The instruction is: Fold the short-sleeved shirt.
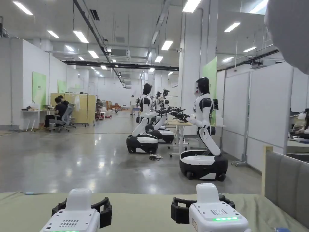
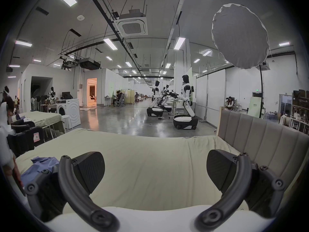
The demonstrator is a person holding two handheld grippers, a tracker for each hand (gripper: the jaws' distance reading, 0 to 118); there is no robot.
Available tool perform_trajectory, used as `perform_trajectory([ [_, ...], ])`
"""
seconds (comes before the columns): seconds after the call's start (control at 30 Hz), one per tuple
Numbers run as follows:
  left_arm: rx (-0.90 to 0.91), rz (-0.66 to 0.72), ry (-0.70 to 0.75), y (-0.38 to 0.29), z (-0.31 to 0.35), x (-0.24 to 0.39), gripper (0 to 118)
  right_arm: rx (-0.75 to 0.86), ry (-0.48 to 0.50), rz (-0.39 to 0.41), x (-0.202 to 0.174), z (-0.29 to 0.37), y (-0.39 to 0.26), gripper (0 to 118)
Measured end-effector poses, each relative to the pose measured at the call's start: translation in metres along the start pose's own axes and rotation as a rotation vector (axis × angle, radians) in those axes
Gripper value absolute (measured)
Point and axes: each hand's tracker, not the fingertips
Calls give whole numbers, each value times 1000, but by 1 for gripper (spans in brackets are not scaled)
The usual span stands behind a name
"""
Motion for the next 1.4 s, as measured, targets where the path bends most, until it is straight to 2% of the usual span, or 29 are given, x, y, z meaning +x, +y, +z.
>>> perform_trajectory([
  [0.4,-3,20,-35,-1,-3,4,82,-18,7,2,-4,-2,-7,118],
  [0.47,-7,22,-40,1,-3,5,81,-22,10,5,-3,-1,-8,112],
  [0.5,-10,19,-45,1,-3,5,78,-20,9,10,-3,0,-8,95],
  [0.53,-11,15,-53,1,-3,6,72,-11,4,20,-3,2,-8,68],
  [0.57,-10,15,-62,2,-2,6,54,-4,-13,32,-3,3,-8,36],
  [0.6,-7,11,-72,2,-1,8,9,-5,-17,35,-3,3,-8,7],
  [0.63,-12,-4,-64,2,1,11,4,-4,-24,35,-2,4,-9,7],
  [0.67,1,-49,14,-1,2,13,4,5,-32,33,0,6,-9,6],
  [0.7,9,-21,-59,-4,4,15,4,8,-22,28,2,8,-10,0],
  [0.8,11,-35,-46,-6,1,17,4,1,-26,53,1,8,-11,0],
  [1.03,20,-32,-6,-6,7,9,4,-10,-23,48,-6,6,-13,0],
  [1.13,12,-29,34,-10,18,-10,4,-23,46,34,-30,1,-15,0],
  [1.27,-17,-36,156,-17,40,-56,4,-26,167,29,-86,-3,-22,0],
  [1.4,-57,-6,265,-20,65,-106,4,-46,331,26,-147,2,-34,0],
])
